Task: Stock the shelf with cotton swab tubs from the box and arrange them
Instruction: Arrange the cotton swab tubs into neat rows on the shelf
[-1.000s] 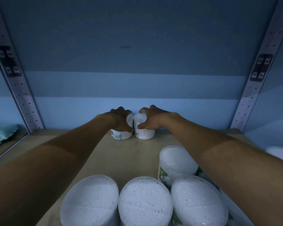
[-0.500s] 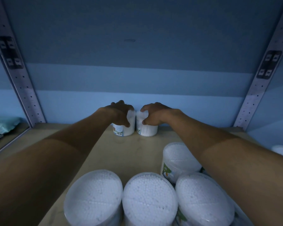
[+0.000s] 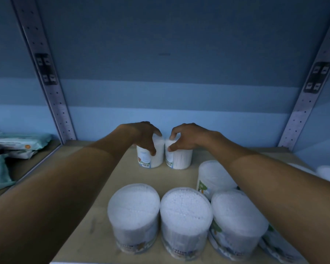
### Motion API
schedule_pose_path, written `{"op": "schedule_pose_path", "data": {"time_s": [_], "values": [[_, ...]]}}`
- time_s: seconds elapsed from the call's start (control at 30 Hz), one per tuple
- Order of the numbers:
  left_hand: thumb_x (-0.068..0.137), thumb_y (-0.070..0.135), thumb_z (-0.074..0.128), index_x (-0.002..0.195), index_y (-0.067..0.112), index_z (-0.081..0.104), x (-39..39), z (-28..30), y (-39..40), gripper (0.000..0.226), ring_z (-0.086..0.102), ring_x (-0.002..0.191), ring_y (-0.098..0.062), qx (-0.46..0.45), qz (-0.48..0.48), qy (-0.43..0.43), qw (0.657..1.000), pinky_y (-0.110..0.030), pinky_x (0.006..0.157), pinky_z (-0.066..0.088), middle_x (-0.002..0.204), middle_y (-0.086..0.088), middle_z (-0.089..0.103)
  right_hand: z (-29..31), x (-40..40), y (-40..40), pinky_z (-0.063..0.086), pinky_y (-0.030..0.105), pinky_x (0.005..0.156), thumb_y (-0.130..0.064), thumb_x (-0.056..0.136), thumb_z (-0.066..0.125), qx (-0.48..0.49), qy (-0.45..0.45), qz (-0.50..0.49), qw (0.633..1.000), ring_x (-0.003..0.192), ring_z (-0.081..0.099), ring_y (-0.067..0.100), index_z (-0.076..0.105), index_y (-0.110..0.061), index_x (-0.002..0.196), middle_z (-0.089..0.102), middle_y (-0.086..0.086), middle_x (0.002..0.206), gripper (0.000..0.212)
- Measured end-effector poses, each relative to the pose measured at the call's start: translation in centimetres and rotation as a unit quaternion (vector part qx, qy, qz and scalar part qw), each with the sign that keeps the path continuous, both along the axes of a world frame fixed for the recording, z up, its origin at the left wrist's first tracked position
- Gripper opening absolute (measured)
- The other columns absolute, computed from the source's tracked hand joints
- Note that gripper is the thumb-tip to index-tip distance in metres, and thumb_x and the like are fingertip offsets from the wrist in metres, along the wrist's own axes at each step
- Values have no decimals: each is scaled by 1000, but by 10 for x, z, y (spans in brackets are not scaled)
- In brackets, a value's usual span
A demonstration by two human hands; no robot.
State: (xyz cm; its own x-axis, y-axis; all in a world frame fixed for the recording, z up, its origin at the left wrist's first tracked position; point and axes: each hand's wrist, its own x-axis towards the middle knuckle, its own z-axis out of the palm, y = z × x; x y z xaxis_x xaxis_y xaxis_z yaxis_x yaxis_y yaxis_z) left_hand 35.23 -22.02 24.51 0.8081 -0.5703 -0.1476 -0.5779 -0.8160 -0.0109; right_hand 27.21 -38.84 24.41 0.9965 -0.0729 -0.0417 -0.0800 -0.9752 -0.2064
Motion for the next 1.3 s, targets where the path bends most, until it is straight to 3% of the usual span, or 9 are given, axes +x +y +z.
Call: {"op": "schedule_pose_path", "data": {"time_s": [0.1, 0.2, 0.33, 0.5, 0.63, 0.77, 0.93, 1.13, 1.3], "values": [[70, 42, 81, 143, 39, 44, -11, 5, 11, 82, 61, 108, -25, -17, 16, 46, 999, -31, 73, 60, 136, 0, 44, 4, -9, 8, 46, 32, 89, -50, 79, 78, 16, 15, 3, 1000, 114, 53, 19, 63, -33, 116, 53, -6, 133, 44], [68, 36, 84, 144, 35, 45, -21, 9, 19, 85, 66, 99, -28, -32, 29, 78, 996, -26, 58, 59, 136, -2, 44, 9, -16, 18, 44, 31, 83, -44, 80, 78, 2, 42, 17, 999, 108, 52, 19, 62, -35, 116, 52, -6, 132, 41], [71, 34, 83, 149, 31, 40, -31, 11, 25, 89, 66, 100, -30, -35, 53, 108, 992, -30, 68, 61, 143, -4, 42, 12, -23, 25, 48, 36, 94, -36, 81, 75, -6, 72, 25, 997, 115, 53, 22, 57, -37, 117, 50, -3, 136, 41], [71, 45, 80, 153, 36, 26, -38, 16, 28, 99, 62, 110, -27, -6, 51, 89, 995, -34, 83, 59, 149, -1, 37, 15, -31, 28, 47, 35, 93, -38, 84, 70, -20, 82, 27, 996, 114, 53, 21, 51, -37, 124, 52, -1, 137, 45], [70, 53, 79, 156, 31, 18, -39, 23, 29, 108, 53, 127, -29, 3, 58, 83, 995, -38, 104, 47, 158, 0, 30, 22, -31, 30, 44, 32, 78, -55, 80, 73, -36, 23, -20, 999, 101, 52, 20, 54, -29, 124, 55, 1, 127, 55], [75, 50, 77, 155, 25, 22, -41, 21, 29, 101, 55, 126, -28, -6, 59, 91, 994, -38, 105, 46, 156, -2, 36, 12, -29, 38, 47, 32, 78, -61, 76, 73, -64, 6, -37, 997, 109, 59, 23, 59, -22, 124, 60, 3, 126, 64], [78, 50, 75, 152, 25, 31, -38, 16, 31, 89, 55, 126, -26, -12, 49, 77, 996, -36, 106, 44, 151, -1, 42, 8, -28, 42, 51, 36, 91, -51, 79, 75, -55, 8, -28, 998, 113, 59, 24, 65, -23, 119, 61, 2, 128, 50], [75, 45, 80, 148, 26, 40, -38, 15, 29, 86, 61, 114, -26, -51, 60, 95, 992, -25, 74, 55, 147, -1, 46, 16, -31, 40, 55, 39, 90, -41, 80, 79, -22, 27, -12, 999, 110, 56, 23, 65, -26, 120, 56, 0, 132, 45], [71, 48, 82, 143, 19, 47, -41, 16, 27, 85, 63, 106, -29, -55, 88, 100, 990, -32, 78, 60, 137, -5, 54, 20, -34, 35, 49, 33, 92, -36, 81, 79, -34, 36, 26, 998, 115, 53, 20, 67, -31, 116, 53, -3, 136, 38]]}}
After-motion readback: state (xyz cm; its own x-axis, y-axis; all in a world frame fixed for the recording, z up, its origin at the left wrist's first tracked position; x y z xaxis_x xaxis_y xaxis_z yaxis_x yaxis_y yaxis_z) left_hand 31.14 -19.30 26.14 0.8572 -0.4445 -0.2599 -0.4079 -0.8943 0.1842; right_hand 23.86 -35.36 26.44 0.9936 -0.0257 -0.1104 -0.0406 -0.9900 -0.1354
